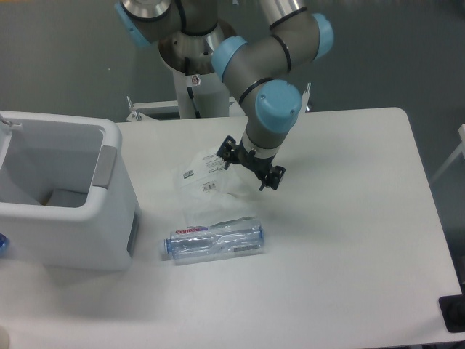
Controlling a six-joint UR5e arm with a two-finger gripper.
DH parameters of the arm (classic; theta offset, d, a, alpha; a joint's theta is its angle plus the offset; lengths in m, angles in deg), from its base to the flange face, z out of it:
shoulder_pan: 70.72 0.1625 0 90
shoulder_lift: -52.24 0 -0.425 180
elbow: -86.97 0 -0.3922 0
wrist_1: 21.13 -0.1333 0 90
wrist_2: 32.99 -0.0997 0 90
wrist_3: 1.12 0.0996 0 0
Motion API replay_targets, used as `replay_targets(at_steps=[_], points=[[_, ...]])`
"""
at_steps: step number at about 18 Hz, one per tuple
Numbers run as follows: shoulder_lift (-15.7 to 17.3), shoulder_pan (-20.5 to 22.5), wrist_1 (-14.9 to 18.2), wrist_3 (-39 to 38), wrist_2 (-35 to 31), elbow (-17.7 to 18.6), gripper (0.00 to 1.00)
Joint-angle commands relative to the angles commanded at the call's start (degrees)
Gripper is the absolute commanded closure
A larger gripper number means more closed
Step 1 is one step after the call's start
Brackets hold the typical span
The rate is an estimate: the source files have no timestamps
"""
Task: Place the trash in the trash can
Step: 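Lower the gripper onto the plastic bag and close on it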
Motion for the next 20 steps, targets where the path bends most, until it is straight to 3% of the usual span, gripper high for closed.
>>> replay_targets(at_steps=[5,11,15,18,20], points=[[-2.9,-1.2,-3.7,-2.5,-0.2,0.0,0.0],[-3.1,-1.3,-3.7,-3.1,-1.0,0.5,0.0],[-3.9,-2.0,-4.0,-3.2,-2.4,0.4,0.09],[-4.5,-2.1,-4.7,-3.4,-2.5,0.5,0.1],[-4.5,-2.1,-4.8,-3.9,-2.5,0.7,0.19]])
